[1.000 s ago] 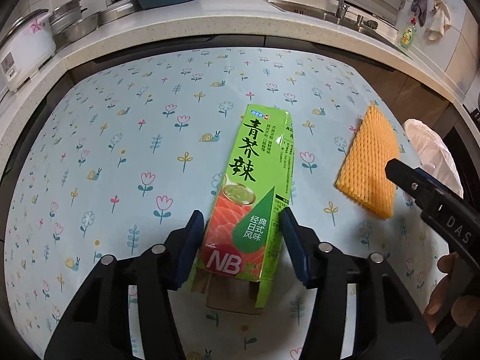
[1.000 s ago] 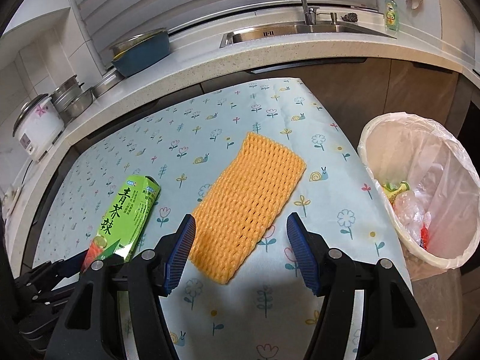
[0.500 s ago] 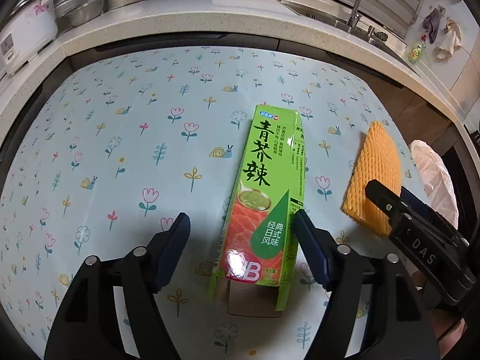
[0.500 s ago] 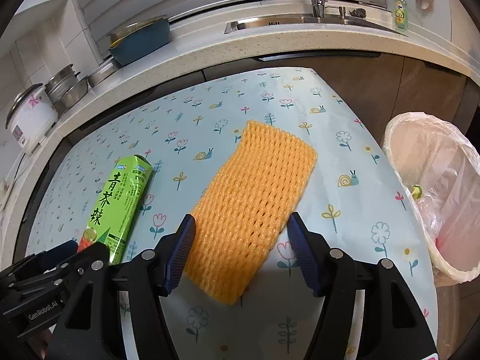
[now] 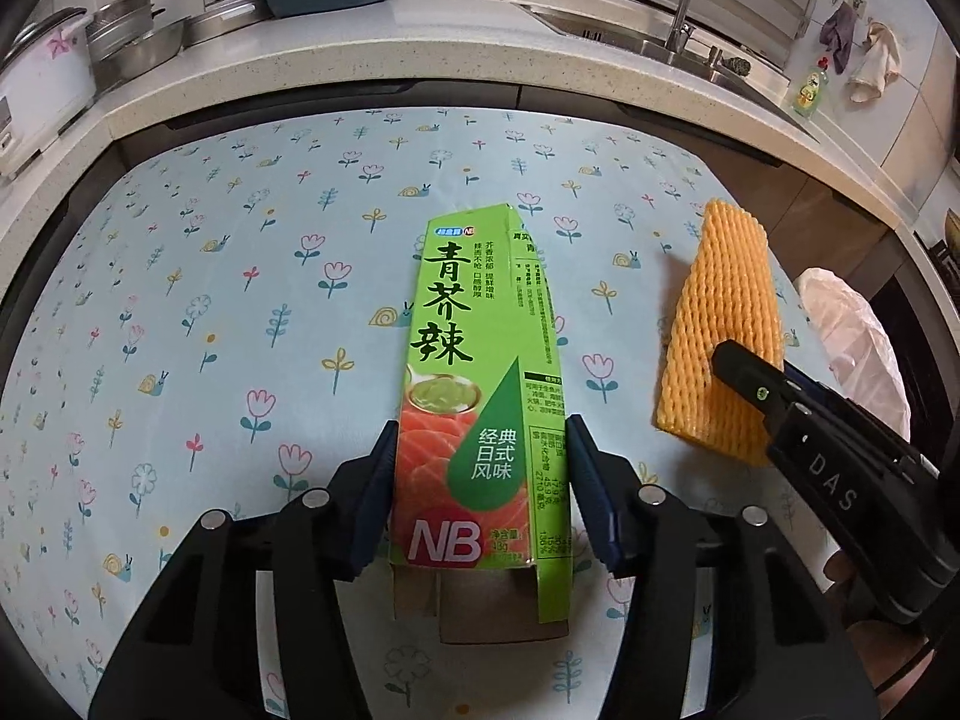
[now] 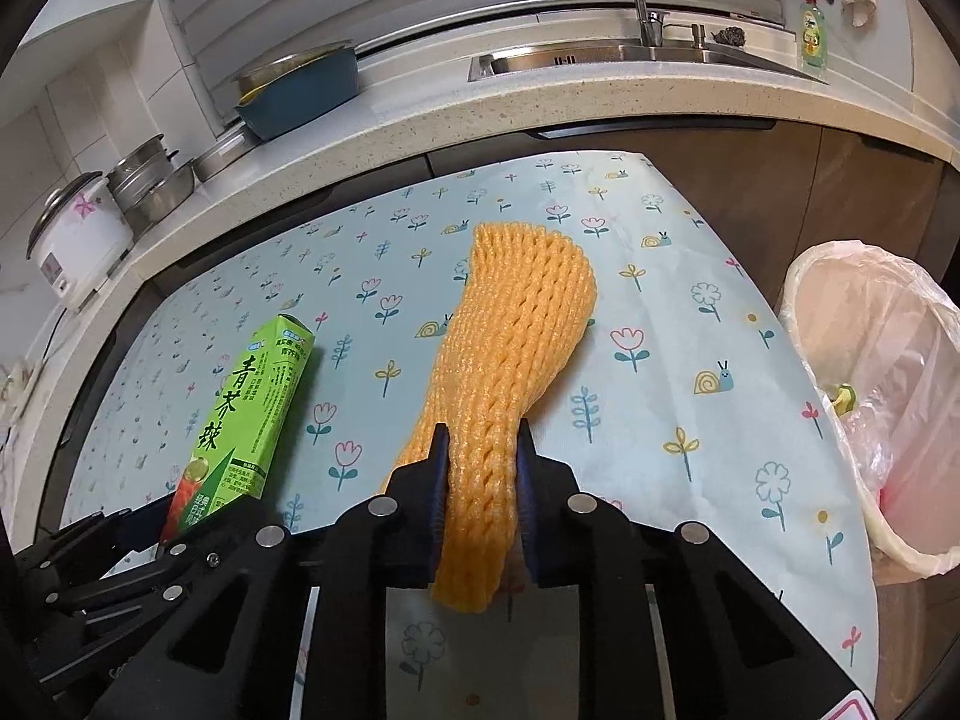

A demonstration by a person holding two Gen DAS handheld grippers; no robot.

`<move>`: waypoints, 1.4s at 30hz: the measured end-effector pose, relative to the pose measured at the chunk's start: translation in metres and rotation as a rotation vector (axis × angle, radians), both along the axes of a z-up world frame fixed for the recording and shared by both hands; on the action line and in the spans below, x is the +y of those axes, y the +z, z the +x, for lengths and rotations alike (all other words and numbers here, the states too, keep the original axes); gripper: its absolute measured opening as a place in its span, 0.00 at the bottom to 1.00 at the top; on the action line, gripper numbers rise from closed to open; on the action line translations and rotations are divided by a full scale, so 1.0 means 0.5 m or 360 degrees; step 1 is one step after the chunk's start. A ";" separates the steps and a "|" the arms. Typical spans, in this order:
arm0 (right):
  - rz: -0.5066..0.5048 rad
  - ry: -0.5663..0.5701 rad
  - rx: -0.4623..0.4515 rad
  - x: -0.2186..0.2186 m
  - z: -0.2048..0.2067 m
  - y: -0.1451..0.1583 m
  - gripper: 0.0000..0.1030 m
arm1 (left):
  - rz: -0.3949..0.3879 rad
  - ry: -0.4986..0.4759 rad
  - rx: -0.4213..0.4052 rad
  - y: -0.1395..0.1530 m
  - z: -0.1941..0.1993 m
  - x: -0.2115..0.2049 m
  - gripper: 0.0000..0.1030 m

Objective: Collect trash
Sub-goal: 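Grasp the green NB juice carton with the left gripper while the right grasps the flat orange mesh, then carry the carton and mesh over the bin while opening the left gripper to drop the carton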

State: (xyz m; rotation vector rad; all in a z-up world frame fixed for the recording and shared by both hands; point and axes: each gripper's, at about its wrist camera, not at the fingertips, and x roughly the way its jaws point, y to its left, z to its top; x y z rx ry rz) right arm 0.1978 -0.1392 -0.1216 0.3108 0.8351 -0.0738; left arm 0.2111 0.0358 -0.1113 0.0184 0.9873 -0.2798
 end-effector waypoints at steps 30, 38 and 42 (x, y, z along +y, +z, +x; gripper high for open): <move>0.0014 -0.0277 -0.0241 -0.231 -0.181 0.138 0.18 | -0.0023 -0.0350 -0.0236 0.154 -0.123 -0.280 0.50; 0.0002 -0.0441 -0.0243 -0.339 -0.250 0.134 0.18 | -0.0021 -0.0533 -0.0249 0.158 -0.158 -0.406 0.50; -0.0005 -0.0525 -0.0229 -0.391 -0.282 0.124 0.18 | -0.0018 -0.0616 -0.0234 0.149 -0.161 -0.463 0.50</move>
